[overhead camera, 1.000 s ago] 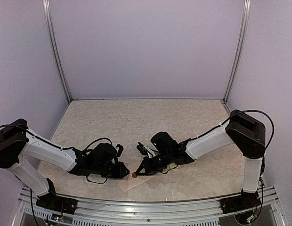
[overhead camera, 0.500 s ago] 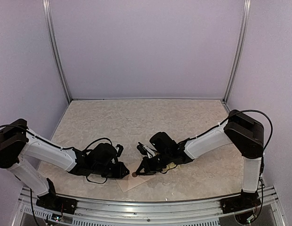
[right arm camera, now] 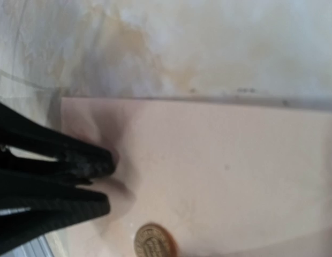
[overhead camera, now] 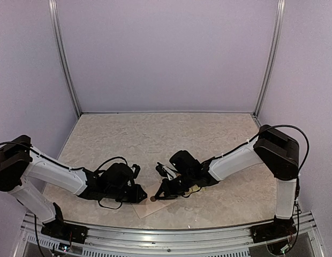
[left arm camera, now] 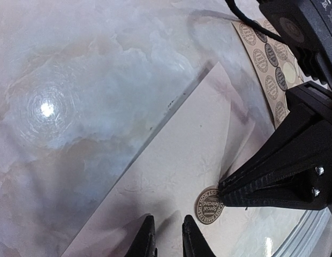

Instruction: Place the letter into the envelope and seal it

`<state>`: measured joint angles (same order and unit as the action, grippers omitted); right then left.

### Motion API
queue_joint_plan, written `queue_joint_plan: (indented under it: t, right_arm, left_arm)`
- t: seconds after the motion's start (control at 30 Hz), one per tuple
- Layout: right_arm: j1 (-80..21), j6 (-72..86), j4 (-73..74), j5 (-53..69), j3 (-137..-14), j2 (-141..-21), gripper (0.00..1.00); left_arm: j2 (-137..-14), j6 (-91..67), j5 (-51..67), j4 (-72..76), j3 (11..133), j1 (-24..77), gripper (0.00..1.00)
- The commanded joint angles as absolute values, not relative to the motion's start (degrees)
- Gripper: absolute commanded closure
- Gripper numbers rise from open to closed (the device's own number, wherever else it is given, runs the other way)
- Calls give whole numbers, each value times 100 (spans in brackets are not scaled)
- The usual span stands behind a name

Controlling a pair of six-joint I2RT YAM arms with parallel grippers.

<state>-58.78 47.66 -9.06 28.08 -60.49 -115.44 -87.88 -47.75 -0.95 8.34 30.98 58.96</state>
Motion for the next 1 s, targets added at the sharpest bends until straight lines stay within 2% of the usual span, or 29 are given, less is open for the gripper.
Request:
queue_joint_plan:
  t: [0.0,0.27,0.67,0.97]
  right_arm:
    - [-5950,4759,-676,2716,-6167,-11729,100]
    - [-5949,4761,-621,2707,-6213,-11764,100]
    - [-5948,4752,-594,2698,-6223,-11773,100]
    - [-5950,4768,-568,2678,-6214,-11770,100]
  left_arm:
    - [-8689,-4725,-243,490,3228,5966,83]
    - [-8492,-4635,-44,903,3331,5993,85]
    - [-9189,-4658,447,1579,3341,6107,92]
    - [-9421,-4806,368,1488,3130,6106,94]
